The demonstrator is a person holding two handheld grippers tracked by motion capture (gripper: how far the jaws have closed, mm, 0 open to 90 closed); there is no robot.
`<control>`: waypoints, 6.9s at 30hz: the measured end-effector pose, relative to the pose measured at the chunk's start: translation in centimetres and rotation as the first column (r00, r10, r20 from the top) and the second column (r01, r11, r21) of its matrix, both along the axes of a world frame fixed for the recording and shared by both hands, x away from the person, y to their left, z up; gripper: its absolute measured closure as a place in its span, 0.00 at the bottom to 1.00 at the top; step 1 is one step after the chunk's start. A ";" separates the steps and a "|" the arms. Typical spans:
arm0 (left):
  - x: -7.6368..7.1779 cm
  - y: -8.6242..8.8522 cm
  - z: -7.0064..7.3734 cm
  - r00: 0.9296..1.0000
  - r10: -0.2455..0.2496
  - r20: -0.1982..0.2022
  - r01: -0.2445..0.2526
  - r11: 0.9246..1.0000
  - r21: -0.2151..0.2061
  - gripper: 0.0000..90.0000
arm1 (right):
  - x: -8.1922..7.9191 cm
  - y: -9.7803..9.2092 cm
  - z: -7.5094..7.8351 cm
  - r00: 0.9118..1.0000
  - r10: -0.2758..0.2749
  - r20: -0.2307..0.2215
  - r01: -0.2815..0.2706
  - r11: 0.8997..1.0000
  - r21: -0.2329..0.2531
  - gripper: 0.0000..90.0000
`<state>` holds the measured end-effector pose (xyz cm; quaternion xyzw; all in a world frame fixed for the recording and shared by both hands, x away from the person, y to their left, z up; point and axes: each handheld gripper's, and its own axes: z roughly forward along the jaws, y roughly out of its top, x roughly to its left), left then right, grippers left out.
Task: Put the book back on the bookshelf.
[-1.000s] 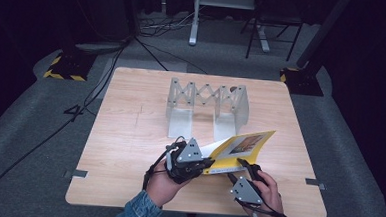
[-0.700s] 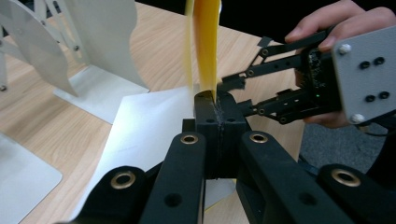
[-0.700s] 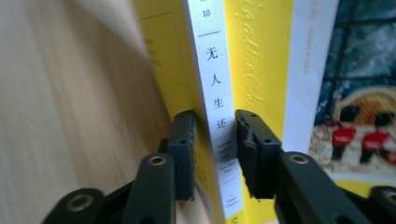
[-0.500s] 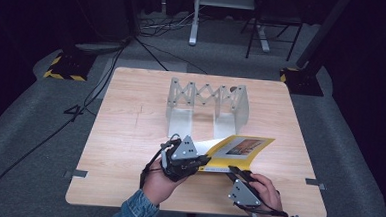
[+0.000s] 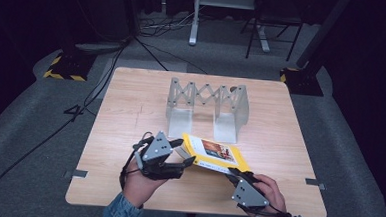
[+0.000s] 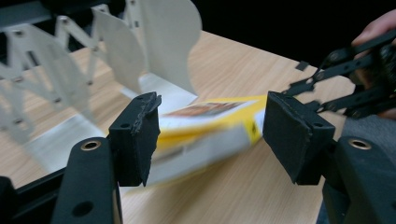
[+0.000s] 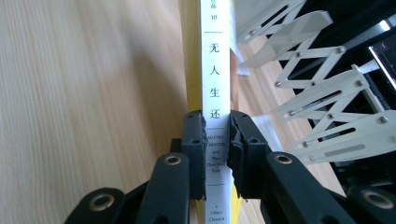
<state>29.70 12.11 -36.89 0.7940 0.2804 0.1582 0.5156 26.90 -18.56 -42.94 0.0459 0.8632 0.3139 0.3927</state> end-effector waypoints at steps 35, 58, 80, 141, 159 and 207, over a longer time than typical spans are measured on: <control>1.3 4.9 -7.2 0.980 0.085 -0.180 -0.082 0.996 0.025 0.41 | 7.3 -4.2 6.7 0.863 -0.209 -0.460 0.306 0.940 0.148 0.84; 0.9 6.1 -7.5 0.975 0.107 -0.193 -0.105 0.994 0.022 0.40 | 13.9 4.9 4.7 0.775 -0.322 -0.543 0.274 0.947 -0.170 0.80; 1.0 5.9 -7.6 0.976 0.100 -0.196 -0.098 0.995 0.021 0.40 | 11.4 -0.5 9.5 0.857 -0.218 -0.468 0.345 0.916 0.204 0.84; 0.7 8.6 -9.2 0.965 0.164 -0.205 -0.158 0.986 0.045 0.40 | 18.2 1.4 6.2 0.899 -0.390 -0.199 0.409 0.584 0.701 0.84; 0.8 8.1 -9.3 0.967 0.155 -0.201 -0.147 0.988 0.056 0.40 | 16.6 0.3 3.8 0.895 -0.392 -0.211 0.416 0.568 0.710 0.81; 0.9 7.8 -9.5 0.968 0.138 -0.207 -0.128 0.990 0.062 0.40 | 18.8 0.5 8.6 0.739 -0.492 -0.460 0.673 0.556 0.488 0.84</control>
